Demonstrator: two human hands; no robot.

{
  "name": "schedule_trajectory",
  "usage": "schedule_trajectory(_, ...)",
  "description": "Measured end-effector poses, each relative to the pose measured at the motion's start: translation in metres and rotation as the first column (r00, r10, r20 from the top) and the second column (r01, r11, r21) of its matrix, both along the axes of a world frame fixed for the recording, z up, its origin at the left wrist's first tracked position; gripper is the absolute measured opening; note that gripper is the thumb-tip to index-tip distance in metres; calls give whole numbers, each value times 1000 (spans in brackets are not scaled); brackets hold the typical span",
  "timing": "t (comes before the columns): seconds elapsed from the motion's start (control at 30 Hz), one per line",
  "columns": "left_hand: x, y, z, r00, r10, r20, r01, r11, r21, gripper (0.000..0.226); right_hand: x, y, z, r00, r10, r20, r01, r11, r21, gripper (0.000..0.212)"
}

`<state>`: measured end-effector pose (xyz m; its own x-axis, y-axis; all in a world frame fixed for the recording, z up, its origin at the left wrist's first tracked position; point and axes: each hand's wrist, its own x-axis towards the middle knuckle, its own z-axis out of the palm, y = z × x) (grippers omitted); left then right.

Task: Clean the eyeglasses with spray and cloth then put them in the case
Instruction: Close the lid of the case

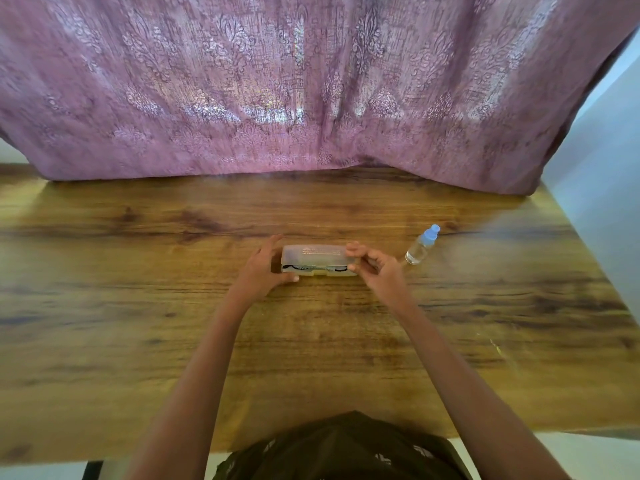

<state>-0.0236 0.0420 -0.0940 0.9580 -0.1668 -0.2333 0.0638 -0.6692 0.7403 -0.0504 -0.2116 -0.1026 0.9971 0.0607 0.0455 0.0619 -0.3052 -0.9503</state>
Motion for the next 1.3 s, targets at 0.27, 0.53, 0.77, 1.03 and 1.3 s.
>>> schedule_trajectory(0.27, 1, 2, 1, 997, -59, -56, 58, 998, -22, 74, 0, 0, -2, 1000, 9, -11, -9, 1000, -2, 28)
schedule_trajectory(0.53, -3, -5, 10, 977, -3, -213, -82, 917, -389, 48, 9, 8, 8, 976, -164, -145, 136, 972, -190, 41)
schedule_trajectory(0.77, -3, -7, 10, 945, 89, -314, -235, 853, -466, 51, 8, 9, 13, 889, -172, -425, 163, 985, -57, 53)
schedule_trajectory(1.03, -7, -20, 12, 933, 159, -323, -303, 831, -466, 42, 11, 12, 17, 831, -40, -555, 246, 921, 302, 48)
schedule_trajectory(1.3, -8, -26, 14, 917, 206, -342, -350, 828, -438, 43, 16, 14, 12, 806, -65, -589, 305, 897, 319, 53)
